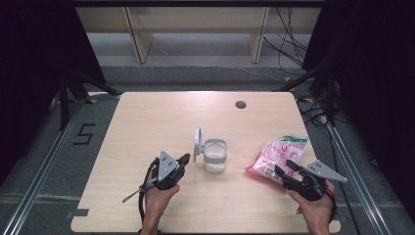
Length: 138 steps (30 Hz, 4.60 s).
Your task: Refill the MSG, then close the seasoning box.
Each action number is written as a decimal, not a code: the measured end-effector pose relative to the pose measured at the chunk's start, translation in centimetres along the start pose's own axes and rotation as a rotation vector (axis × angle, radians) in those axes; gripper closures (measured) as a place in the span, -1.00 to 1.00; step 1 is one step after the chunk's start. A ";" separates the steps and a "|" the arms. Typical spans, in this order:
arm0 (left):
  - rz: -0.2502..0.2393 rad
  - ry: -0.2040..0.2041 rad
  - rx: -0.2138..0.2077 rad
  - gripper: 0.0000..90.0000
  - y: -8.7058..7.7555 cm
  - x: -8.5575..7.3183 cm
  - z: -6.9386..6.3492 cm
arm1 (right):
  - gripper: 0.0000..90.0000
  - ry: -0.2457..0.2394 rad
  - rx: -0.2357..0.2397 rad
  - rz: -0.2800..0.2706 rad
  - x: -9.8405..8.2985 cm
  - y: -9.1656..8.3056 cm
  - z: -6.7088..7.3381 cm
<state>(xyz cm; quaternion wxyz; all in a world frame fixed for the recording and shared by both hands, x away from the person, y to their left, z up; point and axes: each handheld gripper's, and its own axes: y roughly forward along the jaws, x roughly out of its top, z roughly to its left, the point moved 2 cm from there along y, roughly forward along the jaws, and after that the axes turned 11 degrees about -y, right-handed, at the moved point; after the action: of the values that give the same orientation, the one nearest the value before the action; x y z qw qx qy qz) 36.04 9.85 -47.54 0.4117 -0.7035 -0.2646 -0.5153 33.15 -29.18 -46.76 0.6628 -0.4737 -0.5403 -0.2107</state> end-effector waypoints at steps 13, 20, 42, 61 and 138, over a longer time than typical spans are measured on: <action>0.046 -0.012 -0.002 0.98 1.1 0.9 1.2 | 0.05 -0.027 0.031 -0.019 -0.3 -0.2 0.6; 0.052 0.009 0.005 0.98 1.4 1.3 1.6 | 0.05 -0.026 0.033 -0.001 -0.4 -0.3 1.2; 0.050 0.004 -0.018 0.98 2.1 3.0 2.1 | 0.04 -0.054 0.068 0.004 -0.5 0.1 1.7; 0.047 0.034 -0.078 0.98 2.2 3.7 0.5 | -0.03 -0.030 0.068 0.015 -0.5 0.0 2.3; 0.086 0.023 -0.231 -0.36 0.0 2.5 -2.9 | -0.14 -0.050 0.128 0.049 -1.3 0.3 3.3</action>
<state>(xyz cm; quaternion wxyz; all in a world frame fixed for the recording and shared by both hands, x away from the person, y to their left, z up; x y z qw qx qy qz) 35.35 7.28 -44.81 0.3525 -0.7511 -0.1684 -0.5322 31.22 -26.48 -48.12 0.6830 -0.4484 -0.5575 -0.1474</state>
